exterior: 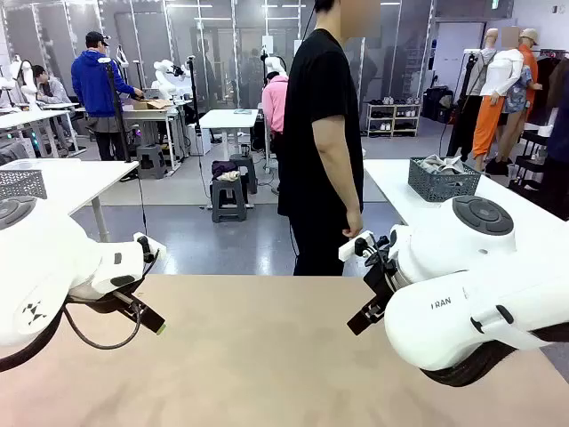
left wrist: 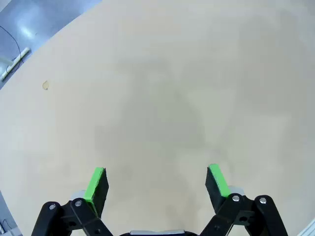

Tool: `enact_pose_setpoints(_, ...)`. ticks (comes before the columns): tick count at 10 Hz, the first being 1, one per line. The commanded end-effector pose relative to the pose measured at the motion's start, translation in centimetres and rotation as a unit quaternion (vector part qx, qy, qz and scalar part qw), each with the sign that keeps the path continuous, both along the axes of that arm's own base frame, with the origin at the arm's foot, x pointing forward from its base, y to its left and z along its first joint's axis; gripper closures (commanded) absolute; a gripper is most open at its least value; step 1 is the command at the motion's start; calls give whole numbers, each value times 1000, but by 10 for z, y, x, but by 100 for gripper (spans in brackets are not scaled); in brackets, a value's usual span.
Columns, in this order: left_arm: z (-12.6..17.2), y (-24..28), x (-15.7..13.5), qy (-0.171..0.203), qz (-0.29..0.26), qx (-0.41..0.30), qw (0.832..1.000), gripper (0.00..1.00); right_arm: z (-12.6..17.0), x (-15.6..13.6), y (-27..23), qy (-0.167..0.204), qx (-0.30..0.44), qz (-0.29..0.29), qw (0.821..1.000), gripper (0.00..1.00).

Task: Fold the towels and place them in the basket.
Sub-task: When a person lays out a Towel with hook on the table, fold it in half twice.

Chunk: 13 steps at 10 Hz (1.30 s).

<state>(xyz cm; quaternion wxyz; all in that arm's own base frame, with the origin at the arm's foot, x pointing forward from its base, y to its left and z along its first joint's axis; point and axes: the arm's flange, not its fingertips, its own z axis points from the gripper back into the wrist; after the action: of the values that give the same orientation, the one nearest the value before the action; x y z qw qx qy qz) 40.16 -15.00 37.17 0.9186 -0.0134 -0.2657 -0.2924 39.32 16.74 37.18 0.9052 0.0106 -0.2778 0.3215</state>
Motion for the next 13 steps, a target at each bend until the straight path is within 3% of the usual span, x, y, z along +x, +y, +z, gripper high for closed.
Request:
enact_pose_setpoints(1,0,0,0,0,0,0,1000,0,0,0,0,0,0,0,1000,0)
enact_pose_setpoints(13,0,0,0,0,0,0,1000,0,0,0,0,0,0,0,1000,0)
